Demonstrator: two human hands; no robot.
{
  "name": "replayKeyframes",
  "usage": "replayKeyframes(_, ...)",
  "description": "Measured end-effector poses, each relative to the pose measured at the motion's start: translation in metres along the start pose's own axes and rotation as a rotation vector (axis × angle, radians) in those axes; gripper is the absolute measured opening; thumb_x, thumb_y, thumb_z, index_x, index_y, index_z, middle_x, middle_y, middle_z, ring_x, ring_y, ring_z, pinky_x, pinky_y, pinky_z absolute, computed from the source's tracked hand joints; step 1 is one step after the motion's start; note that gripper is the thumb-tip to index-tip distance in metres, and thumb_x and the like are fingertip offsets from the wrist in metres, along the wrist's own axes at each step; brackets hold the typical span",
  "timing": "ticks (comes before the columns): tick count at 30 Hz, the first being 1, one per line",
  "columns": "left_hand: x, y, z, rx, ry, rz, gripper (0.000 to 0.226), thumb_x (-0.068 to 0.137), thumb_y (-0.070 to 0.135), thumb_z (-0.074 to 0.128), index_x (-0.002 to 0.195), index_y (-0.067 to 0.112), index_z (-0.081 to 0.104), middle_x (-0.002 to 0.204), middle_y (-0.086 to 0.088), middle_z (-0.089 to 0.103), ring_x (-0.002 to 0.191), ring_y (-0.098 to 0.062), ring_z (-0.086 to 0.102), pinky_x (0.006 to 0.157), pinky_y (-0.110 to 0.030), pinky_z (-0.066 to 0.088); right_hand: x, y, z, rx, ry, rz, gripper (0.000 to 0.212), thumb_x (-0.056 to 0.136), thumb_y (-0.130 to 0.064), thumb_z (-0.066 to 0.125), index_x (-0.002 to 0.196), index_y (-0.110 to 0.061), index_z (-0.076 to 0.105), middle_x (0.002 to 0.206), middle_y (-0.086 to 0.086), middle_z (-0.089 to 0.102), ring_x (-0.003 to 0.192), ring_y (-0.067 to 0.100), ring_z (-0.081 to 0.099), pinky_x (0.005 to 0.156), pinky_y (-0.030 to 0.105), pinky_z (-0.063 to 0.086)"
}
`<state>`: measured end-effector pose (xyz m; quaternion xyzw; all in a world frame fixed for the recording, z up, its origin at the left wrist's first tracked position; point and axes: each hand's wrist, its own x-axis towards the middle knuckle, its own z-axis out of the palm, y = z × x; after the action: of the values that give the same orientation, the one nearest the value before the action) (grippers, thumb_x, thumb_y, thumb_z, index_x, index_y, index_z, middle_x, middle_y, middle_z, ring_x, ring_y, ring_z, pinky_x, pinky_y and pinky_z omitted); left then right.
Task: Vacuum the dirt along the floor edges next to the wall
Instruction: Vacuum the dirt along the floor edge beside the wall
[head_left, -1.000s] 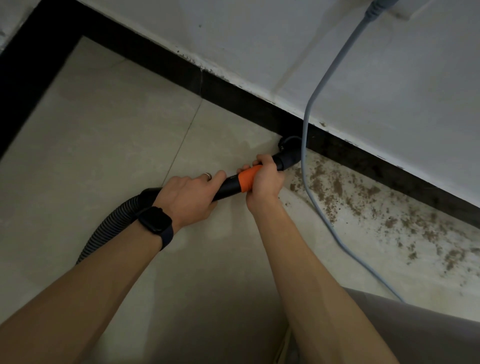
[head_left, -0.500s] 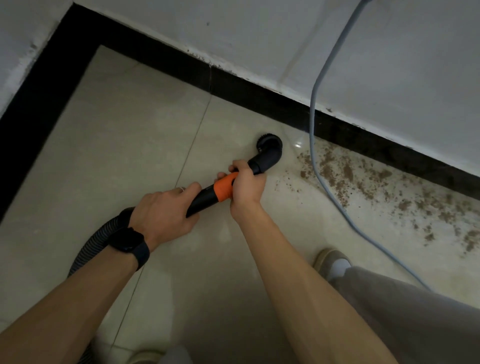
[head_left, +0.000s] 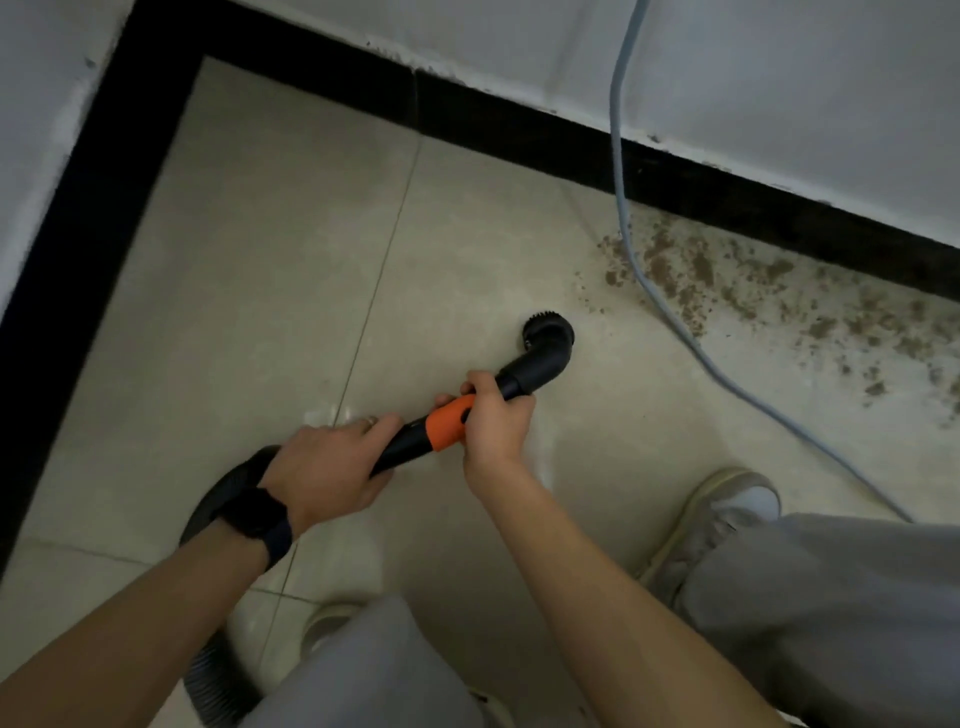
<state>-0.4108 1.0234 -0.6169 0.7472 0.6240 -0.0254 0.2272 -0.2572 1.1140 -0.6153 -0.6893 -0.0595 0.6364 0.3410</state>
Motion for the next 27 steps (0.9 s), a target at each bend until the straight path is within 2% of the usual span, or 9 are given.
replayKeyframes(3, 0.019, 0.015, -0.016, -0.015, -0.113, -0.04, 0.032, 0.095, 0.035, 0.054, 0.118, 0.025, 0.033, 0.102, 0.001, 0.059, 0.074, -0.027, 0.064, 0.055, -0.032, 0.038, 0.008, -0.019, 0.003, 0.002, 0.011, -0.02, 0.025, 0.095, -0.002, 0.059, 0.108, -0.011, 0.039, 0.08, 0.01, 0.057, 0.046, 0.02, 0.063, 0.048, 0.032, 0.054)
replayKeyframes(5, 0.035, 0.024, -0.025, -0.003, -0.152, -0.067, 0.031, 0.098, 0.035, 0.049, 0.122, 0.021, 0.036, 0.108, -0.001, 0.057, 0.08, -0.028, 0.063, 0.059, -0.033, 0.04, 0.015, -0.032, 0.003, 0.002, 0.025, -0.039, 0.024, 0.095, -0.003, 0.059, 0.109, -0.01, 0.041, 0.078, 0.009, 0.056, 0.043, 0.018, 0.062, 0.045, 0.029, 0.053)
replayKeyframes(8, 0.052, 0.032, -0.029, -0.01, -0.146, -0.101, 0.032, 0.096, 0.035, 0.051, 0.122, 0.02, 0.037, 0.107, -0.002, 0.058, 0.082, -0.03, 0.064, 0.061, -0.035, 0.042, 0.028, -0.045, 0.003, 0.001, 0.031, -0.052, 0.025, 0.094, -0.003, 0.06, 0.111, -0.01, 0.042, 0.077, 0.009, 0.057, 0.043, 0.019, 0.062, 0.045, 0.03, 0.053)
replayKeyframes(14, 0.073, 0.05, -0.025, -0.009, -0.054, -0.171, 0.037, 0.096, 0.036, 0.053, 0.127, 0.019, 0.04, 0.105, -0.003, 0.062, 0.08, -0.03, 0.064, 0.059, -0.032, 0.038, 0.052, -0.065, 0.001, 0.002, 0.01, -0.085, 0.028, 0.093, -0.002, 0.062, 0.111, -0.009, 0.042, 0.075, 0.009, 0.058, 0.042, 0.021, 0.061, 0.048, 0.033, 0.054)
replayKeyframes(19, 0.093, 0.058, -0.029, 0.002, -0.062, -0.162, 0.036, 0.097, 0.035, 0.051, 0.126, 0.018, 0.038, 0.106, -0.003, 0.061, 0.079, -0.03, 0.064, 0.06, -0.033, 0.039, 0.062, -0.084, 0.0, -0.028, -0.02, -0.093, 0.03, 0.092, -0.003, 0.062, 0.115, -0.009, 0.044, 0.077, 0.009, 0.059, 0.043, 0.019, 0.063, 0.048, 0.032, 0.055)
replayKeyframes(27, 0.12, 0.066, -0.033, 0.079, -0.073, -0.122, 0.036, 0.098, 0.037, 0.048, 0.127, 0.02, 0.035, 0.109, -0.003, 0.06, 0.078, -0.031, 0.065, 0.059, -0.034, 0.038, 0.079, -0.105, -0.005, -0.021, -0.037, -0.111, 0.025, 0.093, -0.003, 0.062, 0.109, -0.009, 0.044, 0.076, 0.008, 0.057, 0.045, 0.019, 0.063, 0.047, 0.032, 0.054)
